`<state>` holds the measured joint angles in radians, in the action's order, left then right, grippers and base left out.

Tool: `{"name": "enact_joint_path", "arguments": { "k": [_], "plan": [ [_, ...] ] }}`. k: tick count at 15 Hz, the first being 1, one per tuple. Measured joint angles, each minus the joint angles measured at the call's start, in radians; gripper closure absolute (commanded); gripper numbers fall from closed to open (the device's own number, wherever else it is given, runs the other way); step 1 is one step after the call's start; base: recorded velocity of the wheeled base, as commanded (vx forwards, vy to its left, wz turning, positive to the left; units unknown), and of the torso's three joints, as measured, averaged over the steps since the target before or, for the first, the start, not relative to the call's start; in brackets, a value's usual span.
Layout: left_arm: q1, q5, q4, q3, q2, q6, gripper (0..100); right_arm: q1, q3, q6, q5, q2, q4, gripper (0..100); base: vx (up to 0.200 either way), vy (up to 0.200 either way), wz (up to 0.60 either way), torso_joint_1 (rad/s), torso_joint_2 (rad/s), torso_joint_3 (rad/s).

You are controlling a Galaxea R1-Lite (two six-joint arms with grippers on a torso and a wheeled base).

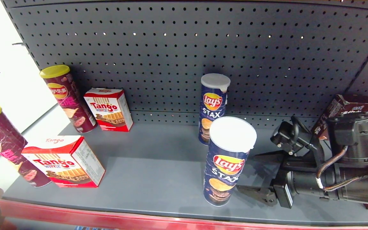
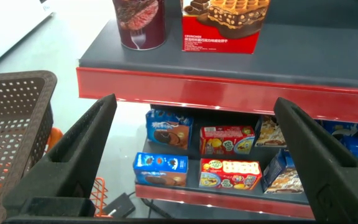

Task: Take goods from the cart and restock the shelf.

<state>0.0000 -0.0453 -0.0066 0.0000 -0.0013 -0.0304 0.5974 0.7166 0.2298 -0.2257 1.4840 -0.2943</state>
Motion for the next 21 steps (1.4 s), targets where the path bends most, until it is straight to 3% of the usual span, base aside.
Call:
{"name": "enact_joint_path", "arguments": {
  "k": [21],
  "plan": [
    [0.0, 0.0, 0.0, 0.0, 0.0, 0.0, 0, -0.017, 0.04, 0.001, -0.001, 0.045, 0.0, 0, 0.0, 0.0, 0.0, 0.0, 0.0, 0.0]
  ]
}}
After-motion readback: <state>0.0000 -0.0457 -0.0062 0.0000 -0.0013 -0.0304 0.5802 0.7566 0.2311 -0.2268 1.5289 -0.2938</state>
